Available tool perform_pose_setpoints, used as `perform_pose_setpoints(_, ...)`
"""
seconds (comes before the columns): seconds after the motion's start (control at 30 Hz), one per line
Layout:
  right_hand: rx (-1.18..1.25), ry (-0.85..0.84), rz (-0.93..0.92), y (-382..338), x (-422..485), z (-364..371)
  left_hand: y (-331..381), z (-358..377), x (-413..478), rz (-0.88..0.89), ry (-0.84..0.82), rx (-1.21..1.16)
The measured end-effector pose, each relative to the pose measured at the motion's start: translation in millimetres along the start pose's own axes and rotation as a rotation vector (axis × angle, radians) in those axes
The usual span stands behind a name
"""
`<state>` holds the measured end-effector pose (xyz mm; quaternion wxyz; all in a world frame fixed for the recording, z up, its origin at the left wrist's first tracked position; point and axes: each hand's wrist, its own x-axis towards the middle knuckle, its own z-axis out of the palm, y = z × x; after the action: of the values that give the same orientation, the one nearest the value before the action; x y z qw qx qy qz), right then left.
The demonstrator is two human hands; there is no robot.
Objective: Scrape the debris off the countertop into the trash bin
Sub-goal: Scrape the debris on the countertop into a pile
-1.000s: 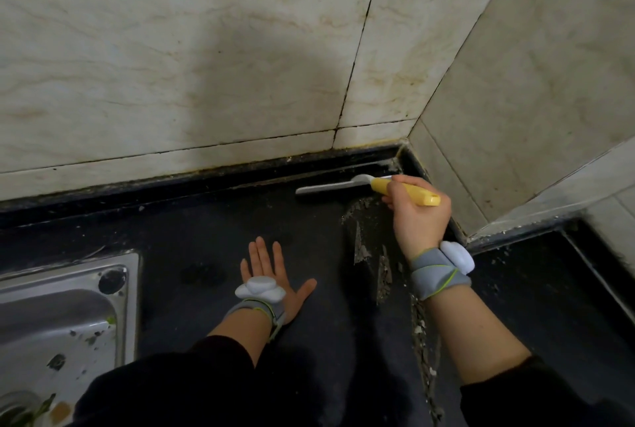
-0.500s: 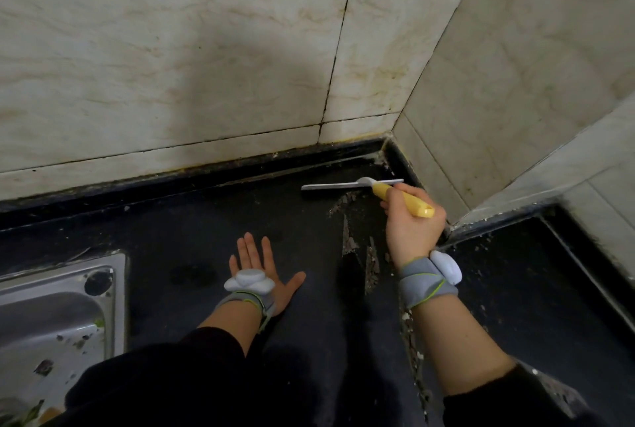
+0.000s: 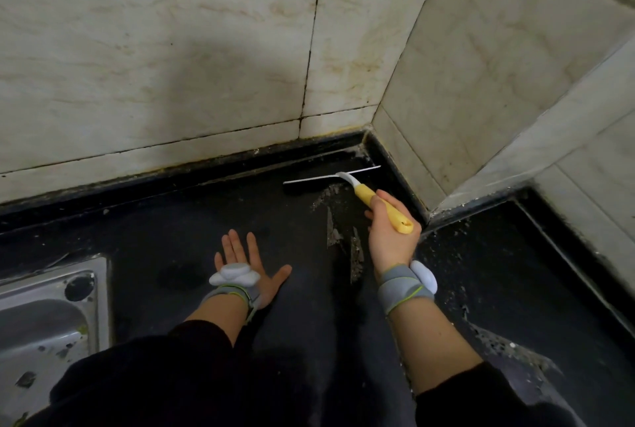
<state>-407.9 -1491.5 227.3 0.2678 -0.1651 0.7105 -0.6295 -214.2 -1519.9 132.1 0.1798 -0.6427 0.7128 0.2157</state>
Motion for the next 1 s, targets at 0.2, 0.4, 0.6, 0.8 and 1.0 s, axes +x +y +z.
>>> perform_pose_setpoints(0.2, -0.006, 0.060, 0.007, 0, -27, -36, -2, 1, -10, 0.039, 0.010, 0.042)
perform_pose_setpoints(0.4, -0.027, 0.130, 0.003, -1, -57, -62, -8, 13, -29, 0.076, -0.007, 0.063)
perform_pose_setpoints(0.6, -0.136, 0.140, -0.129, -23, -68, -69, -12, 22, -38, 0.091, 0.012, 0.065)
perform_pose_setpoints(0.8, -0.079, 0.019, -0.103, -13, -67, -48, -10, 22, -40, 0.098, 0.030, 0.047)
perform_pose_setpoints(1.0, -0.037, -0.097, -0.019, 5, -61, -43, -12, 22, -39, 0.094, 0.034, 0.061)
